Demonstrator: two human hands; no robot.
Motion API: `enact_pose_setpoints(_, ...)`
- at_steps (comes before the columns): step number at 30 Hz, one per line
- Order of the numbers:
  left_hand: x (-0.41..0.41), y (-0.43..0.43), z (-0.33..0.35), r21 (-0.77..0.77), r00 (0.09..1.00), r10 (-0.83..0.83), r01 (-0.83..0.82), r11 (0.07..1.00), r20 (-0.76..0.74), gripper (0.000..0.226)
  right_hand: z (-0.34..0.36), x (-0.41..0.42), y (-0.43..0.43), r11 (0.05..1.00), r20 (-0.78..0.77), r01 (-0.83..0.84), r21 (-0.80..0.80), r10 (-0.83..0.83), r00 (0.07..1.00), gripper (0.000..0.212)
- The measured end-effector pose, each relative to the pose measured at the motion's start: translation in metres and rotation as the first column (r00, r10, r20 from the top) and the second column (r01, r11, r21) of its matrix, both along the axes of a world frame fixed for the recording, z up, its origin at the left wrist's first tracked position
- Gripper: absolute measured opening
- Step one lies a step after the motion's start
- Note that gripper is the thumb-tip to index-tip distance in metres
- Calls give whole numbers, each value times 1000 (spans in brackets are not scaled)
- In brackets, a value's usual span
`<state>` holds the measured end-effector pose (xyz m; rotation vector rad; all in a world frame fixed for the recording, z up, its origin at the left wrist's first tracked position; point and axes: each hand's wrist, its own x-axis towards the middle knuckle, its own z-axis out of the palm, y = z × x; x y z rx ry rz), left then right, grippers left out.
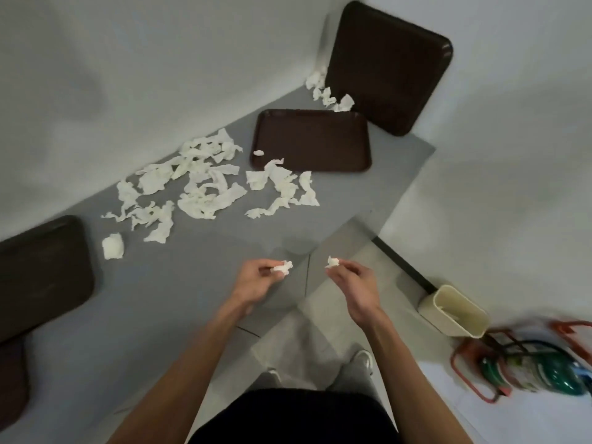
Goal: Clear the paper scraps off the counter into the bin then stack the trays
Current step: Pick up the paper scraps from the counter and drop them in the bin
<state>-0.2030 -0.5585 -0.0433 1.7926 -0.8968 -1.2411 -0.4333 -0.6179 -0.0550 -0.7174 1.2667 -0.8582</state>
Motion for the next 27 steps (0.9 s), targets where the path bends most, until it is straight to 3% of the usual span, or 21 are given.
enact_pose_setpoints(6, -128, -61, 11, -72, 993, -121, 122, 990, 14, 14, -1, -136, -24, 981, 52, 182, -66, -179, 982, 15)
enact_pose_setpoints(9, -203, -95, -1, -66, 985, -169, 170, 983, 21, 15, -11, -210, -45, 963, -21, 236, -126, -241, 970, 14)
enact_pose_setpoints(13, -305, -129, -30, -5, 979, -202, 202, 979, -18, 13, -34, -305, -70, 967, -198, 176, -182, -211, 957, 5)
enact_pose_setpoints(21, -466, -182, -127, 158, 925, -379, 372, 915, 18, 17, -135, -461, -94, 979, -531, 201, -40, -191, 826, 10)
enact_pose_setpoints(27, -546, -230, -225, 308, 771, -611, 546, 779, 181, 27, -249, -535, -110, 952, -584, 296, 77, -197, 787, 12)
